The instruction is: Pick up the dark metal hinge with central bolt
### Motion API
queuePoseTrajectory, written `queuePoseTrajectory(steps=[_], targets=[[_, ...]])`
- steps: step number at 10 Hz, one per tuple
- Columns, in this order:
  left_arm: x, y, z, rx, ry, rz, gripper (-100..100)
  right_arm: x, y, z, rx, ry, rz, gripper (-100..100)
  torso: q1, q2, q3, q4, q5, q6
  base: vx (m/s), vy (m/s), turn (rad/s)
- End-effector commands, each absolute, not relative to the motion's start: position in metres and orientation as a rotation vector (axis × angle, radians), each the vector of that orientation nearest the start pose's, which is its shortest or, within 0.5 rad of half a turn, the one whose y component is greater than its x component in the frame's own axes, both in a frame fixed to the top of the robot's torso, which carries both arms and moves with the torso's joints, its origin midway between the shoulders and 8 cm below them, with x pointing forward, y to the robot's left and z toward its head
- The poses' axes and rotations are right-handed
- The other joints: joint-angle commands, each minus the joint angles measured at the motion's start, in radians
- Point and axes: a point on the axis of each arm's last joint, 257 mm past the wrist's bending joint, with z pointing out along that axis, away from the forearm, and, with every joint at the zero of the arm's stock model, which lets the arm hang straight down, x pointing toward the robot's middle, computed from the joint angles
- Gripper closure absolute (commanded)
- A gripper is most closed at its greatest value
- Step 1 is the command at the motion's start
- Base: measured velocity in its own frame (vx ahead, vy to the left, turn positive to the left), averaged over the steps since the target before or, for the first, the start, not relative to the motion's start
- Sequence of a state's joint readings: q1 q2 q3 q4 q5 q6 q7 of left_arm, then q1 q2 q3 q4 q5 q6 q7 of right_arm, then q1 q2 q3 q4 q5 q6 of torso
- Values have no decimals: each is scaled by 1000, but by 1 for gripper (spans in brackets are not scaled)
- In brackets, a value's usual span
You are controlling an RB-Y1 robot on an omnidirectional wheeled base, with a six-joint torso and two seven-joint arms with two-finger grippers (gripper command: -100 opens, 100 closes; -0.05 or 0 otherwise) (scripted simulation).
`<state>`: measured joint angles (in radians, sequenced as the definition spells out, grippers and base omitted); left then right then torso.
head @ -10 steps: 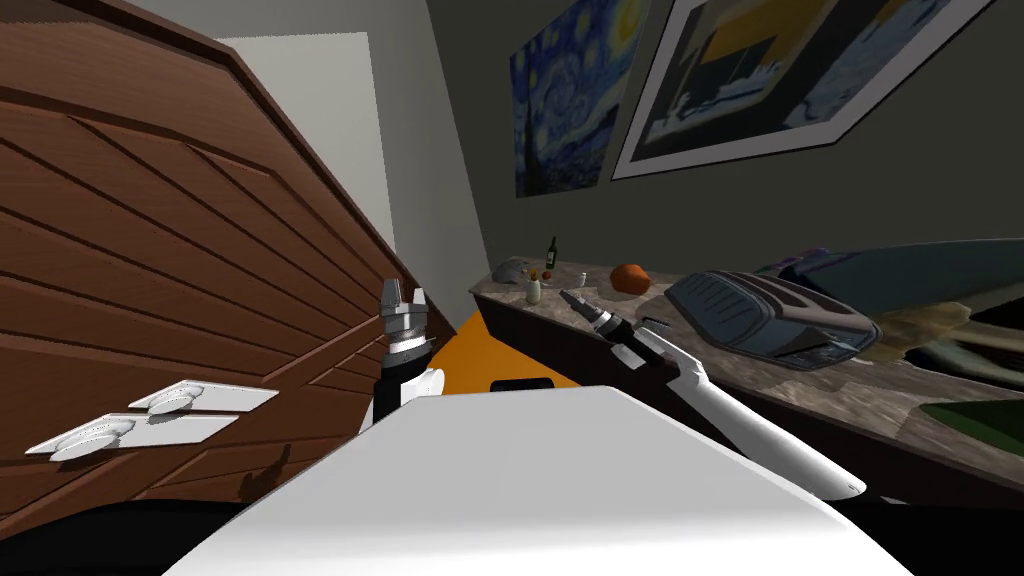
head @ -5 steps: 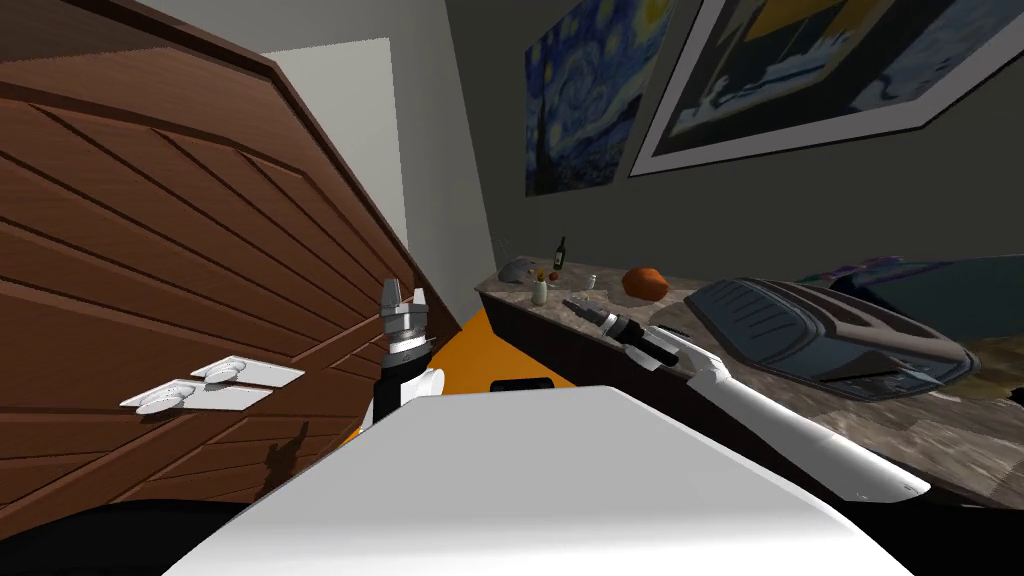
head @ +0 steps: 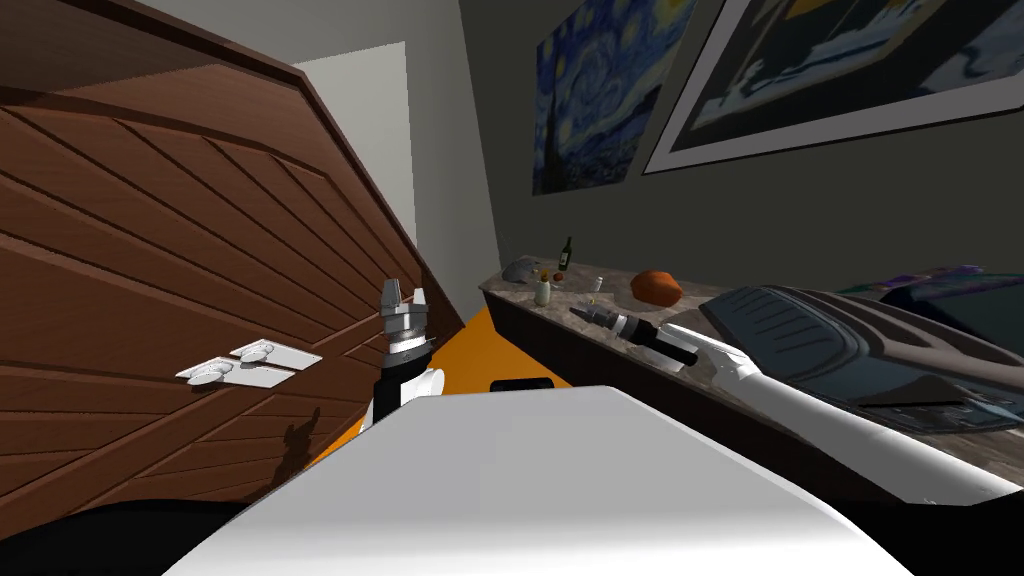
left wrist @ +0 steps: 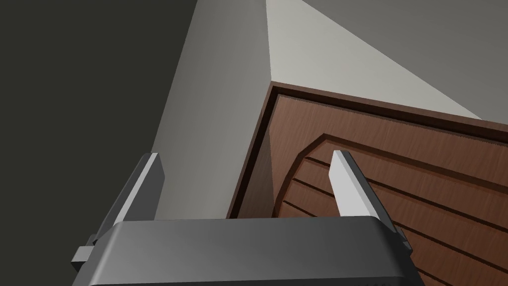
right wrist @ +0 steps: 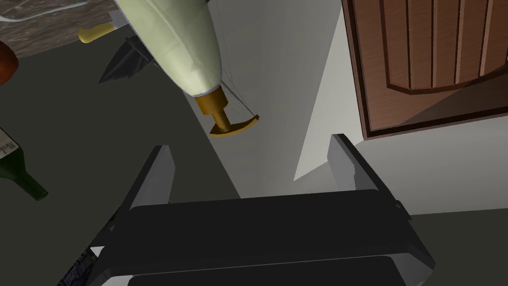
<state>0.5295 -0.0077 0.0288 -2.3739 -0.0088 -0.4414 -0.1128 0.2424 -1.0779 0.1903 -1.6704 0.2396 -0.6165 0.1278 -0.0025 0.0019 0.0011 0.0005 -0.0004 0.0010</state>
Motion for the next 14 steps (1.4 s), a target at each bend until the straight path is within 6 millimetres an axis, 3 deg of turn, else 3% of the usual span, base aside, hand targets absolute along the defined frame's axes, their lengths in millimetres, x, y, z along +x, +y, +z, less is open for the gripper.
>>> queuePoseTrajectory(steps=[1,2,5,6,7,8,9,10,11,12,13,14], targets=[[331,289,46,-604,630,-1153,0,407,-318,-206,-380,1777,691,-100,0,0,0,0,0,0,-10,-46,179],[331,289,46,-604,630,-1153,0,407,-322,-204,-397,1786,678,-100,-1,0,0,0,0,0,-9,-45,76],[331,289,46,-604,630,-1153,0,392,-358,-232,-494,1900,575,-100,-1,1,0,0,0,0,-24,-52,119],[331,289,46,-604,630,-1153,0,392,-363,-230,-512,1908,560,-100,-1,1,1,0,0,0,-21,-63,77],[331,289,46,-604,630,-1153,0,383,-381,-242,-555,1963,514,-100,-1,1,1,0,0,0,-24,-71,131],[331,289,46,-604,630,-1153,0,383,-384,-240,-568,1969,503,-100,-2,1,1,0,0,0,-34,-63,75],[331,289,46,-604,630,-1153,0,372,-404,-251,-616,2024,453,-100,-2,1,1,0,-1,0,-40,-74,125],[331,289,46,-603,630,-1153,0,373,-406,-250,-623,2028,447,-100,-2,2,1,0,-1,0,-35,-64,72],[331,289,46,-604,630,-1153,0,361,-427,-258,-673,2084,397,-100,-2,2,1,0,-1,1,-51,-69,120],[331,289,46,-604,630,-1153,0,361,-428,-258,-677,2085,393,-100,-2,2,1,0,-1,0,-47,-61,61],[331,289,46,-604,630,-1153,0,350,-447,-265,-723,2139,348,-100,-1,2,1,1,-1,1,-63,-62,129],[331,289,46,-604,630,-1153,0,350,-449,-264,-728,2141,343,-100,-2,3,2,1,-1,0,-53,-60,51]])
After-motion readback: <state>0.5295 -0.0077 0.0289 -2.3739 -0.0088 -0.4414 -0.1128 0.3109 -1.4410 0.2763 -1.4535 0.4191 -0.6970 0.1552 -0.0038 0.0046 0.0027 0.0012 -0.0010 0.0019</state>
